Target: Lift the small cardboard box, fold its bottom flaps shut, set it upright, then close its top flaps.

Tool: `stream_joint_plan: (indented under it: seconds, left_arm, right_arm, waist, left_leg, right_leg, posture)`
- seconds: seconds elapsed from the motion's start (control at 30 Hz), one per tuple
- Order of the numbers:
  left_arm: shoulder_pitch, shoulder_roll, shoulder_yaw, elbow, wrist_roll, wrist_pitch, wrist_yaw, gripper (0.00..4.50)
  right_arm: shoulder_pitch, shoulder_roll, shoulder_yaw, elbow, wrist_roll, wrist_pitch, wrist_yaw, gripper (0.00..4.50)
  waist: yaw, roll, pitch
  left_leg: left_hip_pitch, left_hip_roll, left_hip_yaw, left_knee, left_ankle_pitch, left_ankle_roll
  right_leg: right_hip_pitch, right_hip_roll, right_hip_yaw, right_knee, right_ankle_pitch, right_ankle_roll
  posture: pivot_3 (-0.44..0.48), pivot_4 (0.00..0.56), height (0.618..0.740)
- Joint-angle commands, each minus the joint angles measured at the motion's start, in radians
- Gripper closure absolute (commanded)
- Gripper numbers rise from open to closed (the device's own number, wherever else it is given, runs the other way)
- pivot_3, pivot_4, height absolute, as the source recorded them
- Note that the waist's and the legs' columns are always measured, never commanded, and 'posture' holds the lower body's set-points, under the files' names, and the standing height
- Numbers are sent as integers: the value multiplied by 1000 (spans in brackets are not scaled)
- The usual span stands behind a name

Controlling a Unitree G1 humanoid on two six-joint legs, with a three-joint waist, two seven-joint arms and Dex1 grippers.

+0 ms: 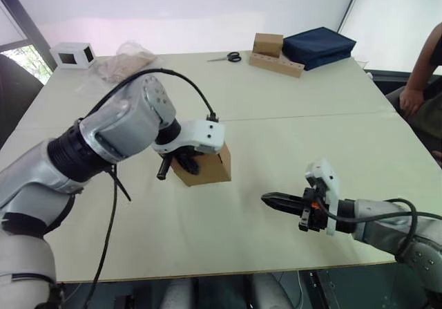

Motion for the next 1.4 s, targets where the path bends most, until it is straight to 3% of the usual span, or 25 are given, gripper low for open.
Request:
stream_joint_plan:
  seconds: [0.03,0.23,0.6,0.63,0.73,0.93,0.97,1.2,1.33,1.4]
  left_arm:
    - [-44,2,-49,-57,34,63,-23,4500]
    - [-51,1,-80,-146,10,150,-31,4500]
    - [-78,-84,-118,-171,-54,348,77,4500]
    - [-81,-90,-117,-170,-62,359,90,3965]
    - [-102,-104,-114,-158,-89,378,116,3025]
    - [-177,-147,-58,-95,-195,462,137,610]
    - [-195,-153,-40,-77,-223,474,131,610]
    - [-229,-165,223,134,-385,440,112,610]
    - [-117,-184,523,204,-430,403,246,610]
    - [6,-210,739,155,-458,348,354,610]
  right_arm:
    - [14,23,0,-34,-29,-35,0,4469]
    - [10,61,33,-14,-87,-56,1,4469]
    - [14,92,48,11,-150,-74,22,4469]
    - [14,92,47,14,-153,-75,24,4500]
    - [16,92,42,21,-163,-77,30,4500]
    - [12,91,35,33,-165,-75,49,4500]
    - [10,90,30,37,-161,-74,55,4500]
    - [-18,85,-23,71,-122,-76,115,4500]
    - [-70,91,-69,115,-82,-73,139,4500]
    - [-104,92,-87,145,-64,-69,150,4500]
  waist:
    - [1,-1,0]
    - [0,-1,0]
    - [2,-1,0]
    - [2,-1,0]
    - [4,-1,0]
    - [4,-1,0]
    - [4,-1,0]
    - [-1,-1,0]
    - [-4,0,0]
    - [-4,2,-1]
  left_leg:
    - [0,0,0,0,0,0]
    - [0,0,0,0,0,0]
    - [0,0,-1,1,0,0]
    - [0,0,-1,1,0,0]
    - [0,0,-1,1,0,0]
    - [0,0,0,1,0,0]
    - [0,0,0,1,0,0]
    - [0,0,0,1,0,0]
    - [1,0,0,1,0,0]
    - [1,0,0,1,0,0]
  right_leg:
    - [0,0,0,0,0,0]
    - [0,0,0,0,0,0]
    - [0,0,0,1,0,0]
    - [0,0,0,1,0,0]
    - [0,0,0,1,0,0]
    - [0,0,0,1,0,0]
    - [0,0,0,1,0,0]
    - [0,0,0,1,0,0]
    - [0,0,0,1,0,0]
    - [0,0,0,1,0,0]
  posture:
    - [0,150,740]
    - [0,150,740]
    - [0,150,740]
    - [0,150,740]
    - [0,150,740]
    - [0,150,740]
    - [0,150,740]
    - [0,150,740]
    - [0,150,740]
    - [0,150,740]
